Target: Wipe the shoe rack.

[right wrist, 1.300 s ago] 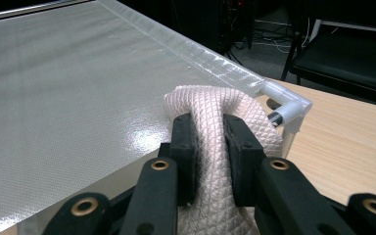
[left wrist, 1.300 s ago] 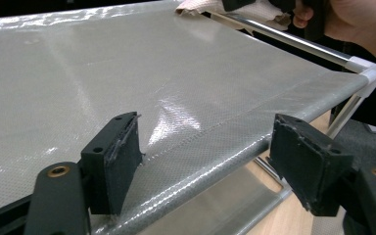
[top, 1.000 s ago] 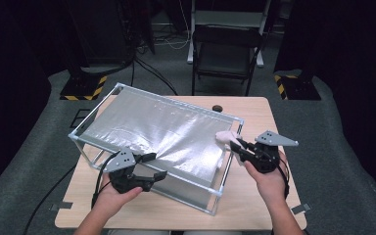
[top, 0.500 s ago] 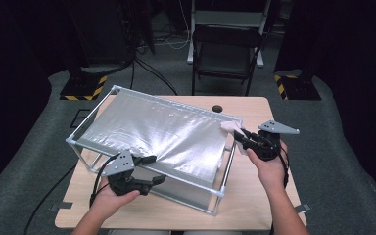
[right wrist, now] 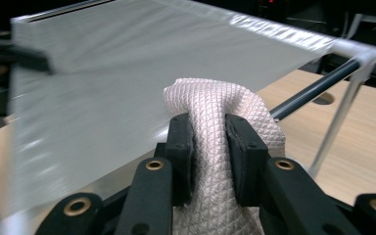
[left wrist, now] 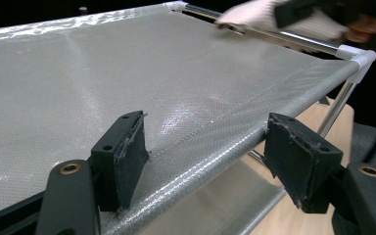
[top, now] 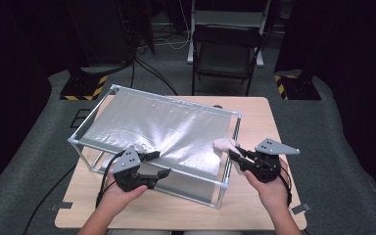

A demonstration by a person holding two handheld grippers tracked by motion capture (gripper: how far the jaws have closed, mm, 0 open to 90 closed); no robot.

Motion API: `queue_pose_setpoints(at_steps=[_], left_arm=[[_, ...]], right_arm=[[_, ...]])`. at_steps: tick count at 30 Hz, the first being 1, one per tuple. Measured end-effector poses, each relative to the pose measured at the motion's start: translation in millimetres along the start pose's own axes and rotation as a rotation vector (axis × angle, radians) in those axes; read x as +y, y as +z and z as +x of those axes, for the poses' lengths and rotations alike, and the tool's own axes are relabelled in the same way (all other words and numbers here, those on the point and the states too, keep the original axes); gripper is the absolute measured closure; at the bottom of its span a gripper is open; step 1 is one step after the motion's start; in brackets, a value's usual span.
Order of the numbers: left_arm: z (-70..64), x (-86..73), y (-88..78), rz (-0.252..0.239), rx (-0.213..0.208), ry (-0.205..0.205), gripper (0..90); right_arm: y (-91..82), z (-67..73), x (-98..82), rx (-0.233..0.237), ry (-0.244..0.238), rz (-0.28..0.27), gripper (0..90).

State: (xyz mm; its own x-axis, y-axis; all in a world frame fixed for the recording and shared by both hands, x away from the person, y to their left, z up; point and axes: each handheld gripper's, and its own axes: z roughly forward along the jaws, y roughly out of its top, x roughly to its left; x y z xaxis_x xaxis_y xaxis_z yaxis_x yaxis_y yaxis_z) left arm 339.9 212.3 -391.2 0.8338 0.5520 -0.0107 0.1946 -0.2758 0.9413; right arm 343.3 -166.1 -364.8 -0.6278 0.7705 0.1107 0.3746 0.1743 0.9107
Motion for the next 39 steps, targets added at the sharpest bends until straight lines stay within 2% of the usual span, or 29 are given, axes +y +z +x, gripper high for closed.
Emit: queue_pose_setpoints(at_steps=[3,6,9,10,11,13,14,15,18,19,20,24,25,31,33,34,35,36,38,39], left_arm=[[0.2,2.7,7.1,0.002,0.022,-0.003,31.7],[-4.4,5.2,12.5,0.008,0.031,-0.014,31.6],[-10.1,5.9,14.8,0.024,0.054,0.027,31.6],[-10.1,5.9,14.8,0.024,0.054,0.027,31.6],[-12.1,6.0,14.7,0.029,0.059,0.042,31.6],[-15.6,5.8,14.0,0.028,0.062,0.032,31.6],[-17.6,5.7,13.0,0.027,0.051,0.028,31.6],[-17.6,5.7,13.0,0.027,0.051,0.028,31.6],[-18.9,5.4,14.4,0.022,0.056,0.043,31.8],[-19.7,5.4,15.6,0.023,0.064,0.050,31.8],[-21.1,5.4,17.1,0.022,0.080,0.055,36.2],[-21.2,7.0,23.6,0.019,0.097,0.048,36.2],[-19.6,8.3,25.9,0.024,0.100,0.051,36.2],[-15.5,10.2,32.1,0.016,0.121,0.049,36.4],[-14.3,10.6,33.3,0.012,0.118,0.036,36.5],[-12.4,11.1,33.9,0.003,0.108,0.005,36.7],[-12.4,11.1,33.9,0.003,0.108,0.005,36.9],[-11.0,11.3,34.5,-0.005,0.101,-0.017,36.9],[-10.3,11.8,35.6,-0.014,0.098,-0.031,36.8],[-10.2,11.9,36.0,-0.014,0.096,-0.014,36.6]], right_arm=[[-7.9,6.7,-3.8,0.030,-0.004,0.010,73.5],[-11.6,8.7,-5.3,0.011,-0.018,0.013,73.9],[-10.7,1.5,-4.9,0.009,-0.006,0.009,74.7],[-10.7,1.5,-4.9,0.009,-0.006,0.009,74.7],[-7.5,-6.0,-3.9,0.004,0.007,0.000,74.8],[-5.8,-8.5,-3.2,0.005,0.010,-0.002,74.9],[-2.0,-11.3,-0.6,-0.016,0.006,0.000,74.9],[-2.0,-11.3,-0.6,-0.016,0.006,0.000,74.9],[6.1,-16.1,6.2,-0.059,-0.001,0.015,75.0],[6.1,-16.1,6.2,-0.059,-0.001,0.015,75.0],[8.8,-18.7,8.1,-0.072,0.009,0.010,75.1],[8.0,-20.5,7.7,-0.078,0.015,0.002,75.4],[4.8,-19.6,6.5,-0.062,0.022,-0.007,75.5],[-8.7,-11.8,4.0,-0.039,0.018,-0.040,75.7],[-14.9,-6.5,1.8,-0.028,0.012,-0.053,75.7],[-20.3,-0.5,-1.3,-0.021,0.003,-0.061,75.7],[-20.3,-0.5,-1.3,-0.021,0.003,-0.061,75.7],[-23.0,2.7,-3.1,-0.019,0.007,-0.059,75.6],[-23.1,10.9,-7.6,-0.018,-0.024,-0.050,75.3],[-21.2,13.3,-8.4,-0.031,-0.041,-0.034,75.4]])
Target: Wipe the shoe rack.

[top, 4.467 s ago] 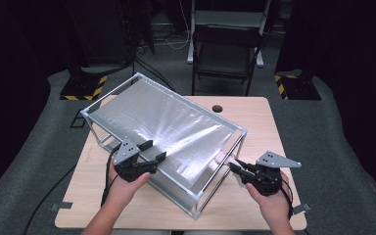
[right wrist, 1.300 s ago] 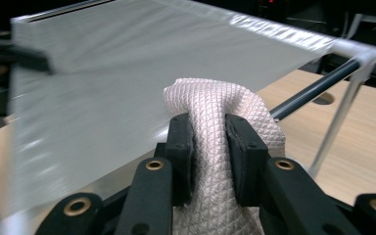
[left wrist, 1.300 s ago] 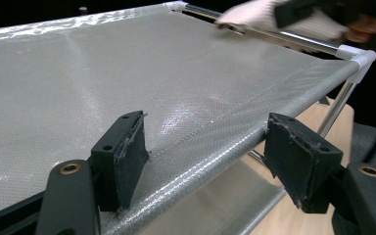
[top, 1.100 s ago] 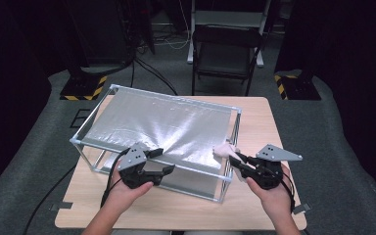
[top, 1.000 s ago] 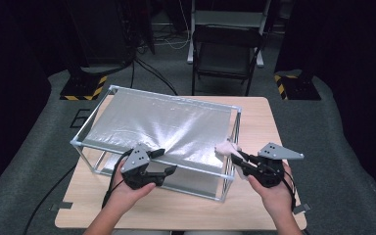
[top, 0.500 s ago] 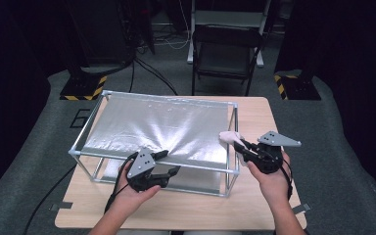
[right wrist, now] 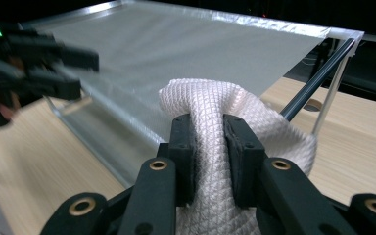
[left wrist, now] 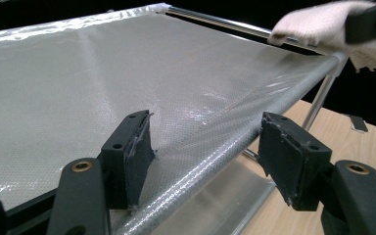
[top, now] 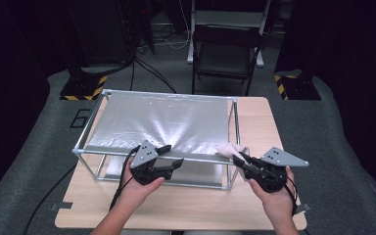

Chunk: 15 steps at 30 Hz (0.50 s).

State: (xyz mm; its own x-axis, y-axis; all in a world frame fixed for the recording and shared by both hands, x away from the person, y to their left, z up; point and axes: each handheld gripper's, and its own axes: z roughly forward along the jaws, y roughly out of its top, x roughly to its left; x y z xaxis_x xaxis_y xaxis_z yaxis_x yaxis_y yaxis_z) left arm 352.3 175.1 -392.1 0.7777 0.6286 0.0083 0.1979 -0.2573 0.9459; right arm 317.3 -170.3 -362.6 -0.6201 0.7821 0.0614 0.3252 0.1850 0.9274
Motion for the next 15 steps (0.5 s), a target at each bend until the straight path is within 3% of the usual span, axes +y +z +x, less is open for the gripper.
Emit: queue_pose_setpoints(at_steps=[4,7,10,13,15], left_arm=[[2.6,1.3,-5.0,0.002,-0.013,0.010,36.7],[13.9,0.0,-20.4,0.026,0.042,0.036,36.1],[20.4,-3.5,-28.5,0.031,0.053,0.043,36.4],[28.8,-7.2,-36.6,0.038,0.066,0.026,36.6],[30.3,-9.2,-36.6,0.026,0.054,-0.012,36.8]], right_arm=[[3.5,0.3,-0.6,-0.008,-0.014,0.012,76.0],[2.8,-2.6,-1.6,-0.014,-0.019,0.011,76.1],[2.8,-3.5,-2.2,-0.015,-0.003,0.007,76.3],[3.2,-5.8,-3.2,-0.021,0.005,-0.005,76.4],[0.9,-6.6,-2.9,-0.051,0.007,-0.012,76.4]])
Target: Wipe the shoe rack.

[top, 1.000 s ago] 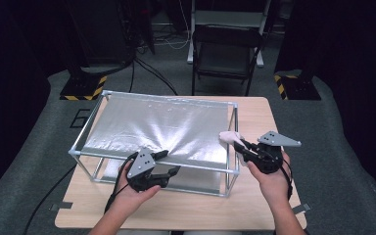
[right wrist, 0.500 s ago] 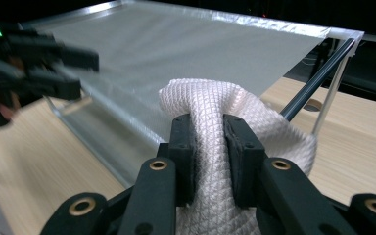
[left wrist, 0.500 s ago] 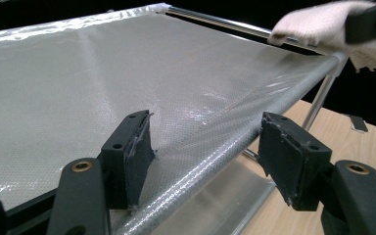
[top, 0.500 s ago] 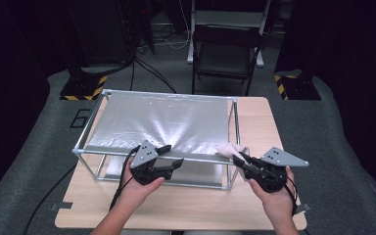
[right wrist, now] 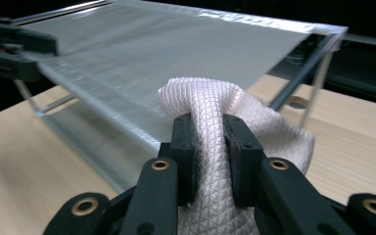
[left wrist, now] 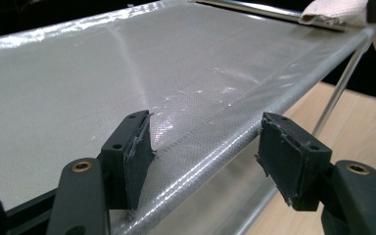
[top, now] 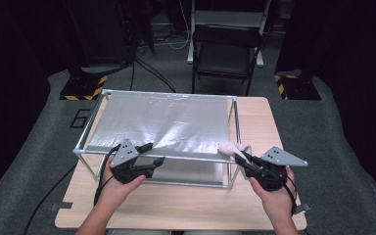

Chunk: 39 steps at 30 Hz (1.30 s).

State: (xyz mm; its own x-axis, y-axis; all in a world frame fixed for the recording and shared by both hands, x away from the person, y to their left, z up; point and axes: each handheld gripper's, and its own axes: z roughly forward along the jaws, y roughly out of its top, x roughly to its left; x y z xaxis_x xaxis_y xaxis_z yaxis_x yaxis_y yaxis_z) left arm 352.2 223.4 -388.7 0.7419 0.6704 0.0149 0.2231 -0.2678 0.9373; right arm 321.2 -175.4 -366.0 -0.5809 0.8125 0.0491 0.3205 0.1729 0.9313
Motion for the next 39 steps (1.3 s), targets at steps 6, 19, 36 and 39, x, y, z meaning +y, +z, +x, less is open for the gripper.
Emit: queue_pose_setpoints(at_steps=[6,19,36,39], left_arm=[[-3.2,-1.5,2.0,0.000,0.022,0.035,36.9],[-1.5,-1.3,2.4,0.002,0.011,0.023,37.2],[0.9,-1.4,2.1,0.000,0.002,0.022,38.1],[1.2,-1.5,2.3,-0.003,-0.003,0.018,38.3]], right_arm=[[-17.7,-6.7,-17.3,0.000,0.075,-0.022,76.2],[-12.1,-10.7,-58.0,0.034,0.168,0.018,75.8],[16.4,-8.1,-77.5,0.025,0.164,0.085,69.5],[16.9,-5.9,-71.4,0.007,0.136,0.066,68.1]])
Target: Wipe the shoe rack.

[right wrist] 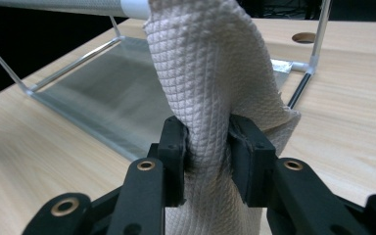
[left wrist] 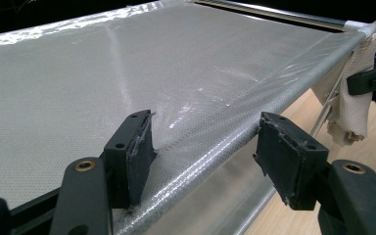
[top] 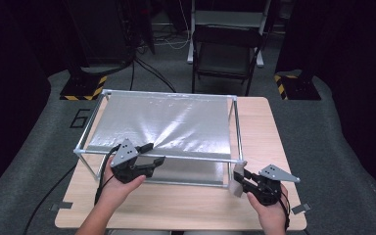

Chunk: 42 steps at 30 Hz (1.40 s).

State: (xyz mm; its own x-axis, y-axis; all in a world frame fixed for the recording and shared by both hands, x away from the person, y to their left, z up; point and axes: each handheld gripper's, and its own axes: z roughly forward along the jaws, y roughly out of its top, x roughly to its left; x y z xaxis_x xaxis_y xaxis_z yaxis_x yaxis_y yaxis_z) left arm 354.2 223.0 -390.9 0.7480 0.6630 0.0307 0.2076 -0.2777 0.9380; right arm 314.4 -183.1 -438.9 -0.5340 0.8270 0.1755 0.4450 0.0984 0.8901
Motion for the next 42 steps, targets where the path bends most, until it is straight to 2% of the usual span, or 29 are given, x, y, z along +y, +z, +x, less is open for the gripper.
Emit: queue_pose_setpoints(at_steps=[8,10,11,12,13,14,15,19,20,22,23,25,29,35,38,39,40,42], left_arm=[[1.1,0.2,0.5,0.002,-0.003,0.003,38.8],[0.8,0.3,1.0,0.002,-0.002,0.003,38.8],[0.6,0.7,1.3,0.005,-0.004,0.006,38.9],[0.6,0.7,1.3,0.005,-0.004,0.006,38.9],[0.5,0.8,1.2,0.007,-0.002,0.007,38.9],[0.4,0.7,1.3,0.008,-0.004,0.007,38.9],[0.1,0.7,1.6,0.006,0.000,0.007,38.9],[-0.1,0.6,1.8,0.002,0.002,0.006,38.8],[-0.1,0.6,1.8,0.002,0.002,0.006,38.9],[-0.1,0.6,1.8,0.001,0.002,0.005,38.8],[-0.1,0.6,1.7,0.003,0.000,0.006,38.8],[-0.3,0.7,2.0,0.004,0.001,0.006,38.9],[-0.3,0.6,2.0,0.004,0.002,0.007,38.9],[-0.7,0.3,2.3,0.001,0.004,0.006,38.9],[-0.7,0.1,2.4,-0.002,0.007,0.009,38.9],[-0.3,0.3,2.4,0.000,0.002,0.008,38.9],[-0.3,0.3,2.4,0.000,0.002,0.008,38.9],[-0.3,0.4,2.4,0.001,0.002,0.007,38.9]], right_arm=[[22.0,-7.0,-18.7,-0.012,0.014,0.048,67.5],[22.1,-6.7,-15.7,-0.016,0.011,0.068,68.0],[21.2,-5.1,-11.0,-0.023,-0.006,0.075,68.1],[21.2,-5.1,-11.0,-0.023,-0.006,0.075,68.1],[16.8,-2.6,-4.2,-0.027,-0.022,0.043,68.1],[16.8,-2.6,-4.2,-0.027,-0.022,0.043,68.1],[13.6,-1.2,-0.9,-0.030,-0.025,0.021,68.2],[15.4,-2.3,-6.7,-0.027,-0.019,0.001,68.8],[22.2,-5.1,-15.4,-0.024,-0.005,0.026,69.0],[26.3,-6.9,-21.0,-0.035,-0.008,0.042,69.1],[34.1,-9.6,-31.4,-0.034,0.006,0.070,69.1],[38.7,-11.5,-37.0,-0.038,0.018,0.081,69.2],[45.6,-12.9,-45.1,-0.051,0.011,0.110,69.2],[50.5,-15.6,-51.1,-0.054,0.006,0.131,69.2],[50.6,-16.1,-52.7,-0.049,0.011,0.124,69.2],[50.4,-14.6,-49.5,-0.056,0.022,0.147,69.4],[50.4,-14.6,-49.5,-0.056,0.022,0.147,69.4],[49.4,-12.7,-42.9,-0.066,0.000,0.162,69.6]])
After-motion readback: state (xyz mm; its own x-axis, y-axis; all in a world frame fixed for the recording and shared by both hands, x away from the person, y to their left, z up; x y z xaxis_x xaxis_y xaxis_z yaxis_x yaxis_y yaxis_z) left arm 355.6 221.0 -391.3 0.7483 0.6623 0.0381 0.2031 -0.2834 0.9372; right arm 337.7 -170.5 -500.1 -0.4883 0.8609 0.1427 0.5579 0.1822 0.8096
